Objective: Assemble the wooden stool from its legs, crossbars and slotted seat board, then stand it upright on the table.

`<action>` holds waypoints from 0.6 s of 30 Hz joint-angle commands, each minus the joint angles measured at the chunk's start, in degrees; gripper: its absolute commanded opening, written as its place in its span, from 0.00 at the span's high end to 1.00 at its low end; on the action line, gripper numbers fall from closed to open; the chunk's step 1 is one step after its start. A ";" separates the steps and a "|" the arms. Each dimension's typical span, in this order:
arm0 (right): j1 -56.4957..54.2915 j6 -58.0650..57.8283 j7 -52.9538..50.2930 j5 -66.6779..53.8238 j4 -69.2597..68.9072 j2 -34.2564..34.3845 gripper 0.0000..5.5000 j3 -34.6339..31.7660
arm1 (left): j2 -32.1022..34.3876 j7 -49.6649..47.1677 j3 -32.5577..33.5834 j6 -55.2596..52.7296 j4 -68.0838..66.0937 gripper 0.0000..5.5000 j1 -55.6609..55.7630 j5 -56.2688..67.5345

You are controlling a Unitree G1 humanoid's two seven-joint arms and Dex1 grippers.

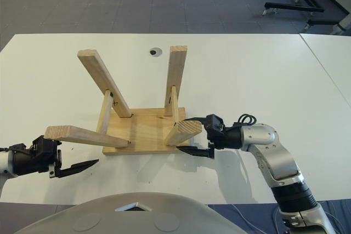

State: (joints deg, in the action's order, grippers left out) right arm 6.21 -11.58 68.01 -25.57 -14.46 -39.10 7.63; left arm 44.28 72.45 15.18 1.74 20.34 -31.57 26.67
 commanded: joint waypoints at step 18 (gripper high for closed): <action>-1.77 -4.25 -2.77 0.12 -4.77 1.46 0.28 3.65 | -0.15 18.94 15.97 20.92 -13.61 0.29 -7.24 11.05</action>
State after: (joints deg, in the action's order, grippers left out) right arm 5.52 -14.98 65.53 -25.32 -18.47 -37.37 11.29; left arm 44.23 89.51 29.34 20.20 7.77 -38.21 34.68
